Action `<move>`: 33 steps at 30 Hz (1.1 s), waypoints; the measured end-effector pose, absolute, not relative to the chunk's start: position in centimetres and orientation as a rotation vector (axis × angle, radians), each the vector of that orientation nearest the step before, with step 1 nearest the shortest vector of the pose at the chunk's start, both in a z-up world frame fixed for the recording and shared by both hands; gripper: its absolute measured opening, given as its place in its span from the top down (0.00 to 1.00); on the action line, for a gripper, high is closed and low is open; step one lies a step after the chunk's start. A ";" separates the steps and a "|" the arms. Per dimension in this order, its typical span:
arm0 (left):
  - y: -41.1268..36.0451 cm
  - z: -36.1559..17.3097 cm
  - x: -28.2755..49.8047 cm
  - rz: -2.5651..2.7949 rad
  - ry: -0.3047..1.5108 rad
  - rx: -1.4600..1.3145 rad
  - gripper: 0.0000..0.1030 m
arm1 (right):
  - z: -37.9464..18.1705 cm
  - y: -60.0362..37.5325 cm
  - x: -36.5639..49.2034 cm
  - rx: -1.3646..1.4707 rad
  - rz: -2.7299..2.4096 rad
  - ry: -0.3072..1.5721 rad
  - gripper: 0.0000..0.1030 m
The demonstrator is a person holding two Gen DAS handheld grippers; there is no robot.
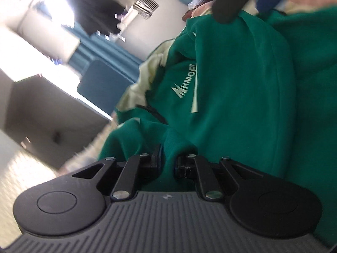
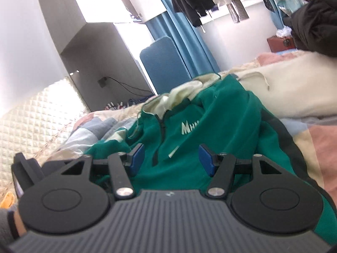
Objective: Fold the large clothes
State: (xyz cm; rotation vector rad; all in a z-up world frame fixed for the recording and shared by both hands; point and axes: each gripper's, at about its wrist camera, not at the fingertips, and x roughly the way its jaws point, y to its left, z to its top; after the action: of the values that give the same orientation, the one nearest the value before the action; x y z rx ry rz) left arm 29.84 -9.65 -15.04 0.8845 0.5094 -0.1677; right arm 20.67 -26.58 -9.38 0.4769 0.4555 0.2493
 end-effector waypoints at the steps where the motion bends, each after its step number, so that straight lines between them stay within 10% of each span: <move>1: -9.7 -15.1 29.8 -0.168 0.525 0.839 0.86 | -9.6 -26.6 20.9 0.478 0.247 0.458 0.41; 4: -9.1 -13.7 30.0 -0.148 0.601 0.673 0.72 | -10.0 -26.7 21.2 0.481 0.244 0.467 0.41; 8: -6.3 -10.9 29.2 -0.303 0.704 0.395 0.16 | -10.4 -26.6 21.6 0.484 0.242 0.480 0.41; 33: 12.9 -10.6 29.9 -0.071 0.709 -0.456 0.16 | -10.1 -12.4 19.7 0.043 0.563 0.405 0.26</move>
State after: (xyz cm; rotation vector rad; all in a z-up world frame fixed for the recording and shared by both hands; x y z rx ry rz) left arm 29.86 12.91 -10.64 -0.4559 0.7095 -0.0710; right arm 19.73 -12.45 -10.08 0.0427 0.4054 0.5629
